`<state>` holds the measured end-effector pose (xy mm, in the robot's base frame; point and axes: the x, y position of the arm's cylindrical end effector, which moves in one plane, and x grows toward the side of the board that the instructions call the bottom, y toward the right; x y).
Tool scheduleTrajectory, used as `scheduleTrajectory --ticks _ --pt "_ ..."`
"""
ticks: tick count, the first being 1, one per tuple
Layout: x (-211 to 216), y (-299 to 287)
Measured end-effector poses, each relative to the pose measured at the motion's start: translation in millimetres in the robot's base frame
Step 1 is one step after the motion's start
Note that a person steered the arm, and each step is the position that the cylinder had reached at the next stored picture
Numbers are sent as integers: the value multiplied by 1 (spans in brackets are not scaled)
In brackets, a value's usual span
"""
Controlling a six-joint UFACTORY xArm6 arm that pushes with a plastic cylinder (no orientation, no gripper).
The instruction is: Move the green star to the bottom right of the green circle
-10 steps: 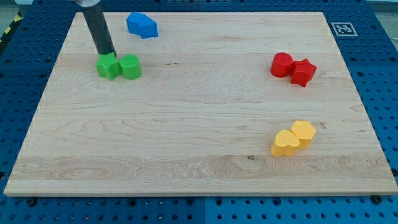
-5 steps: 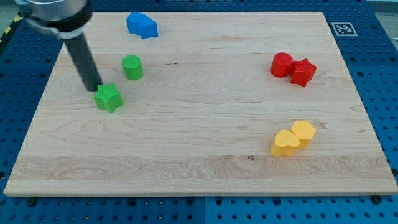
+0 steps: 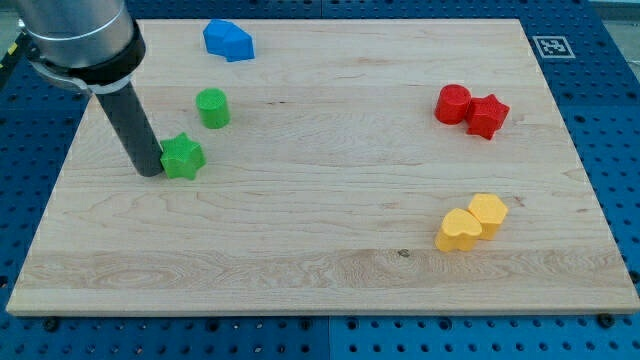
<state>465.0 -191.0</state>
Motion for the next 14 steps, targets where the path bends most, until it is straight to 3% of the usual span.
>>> scheduleTrajectory --ticks 4,6,7,9,14 --pt "1 58" --pt "37 66" --pt "52 106" --pt "14 167" --pt "-25 101"
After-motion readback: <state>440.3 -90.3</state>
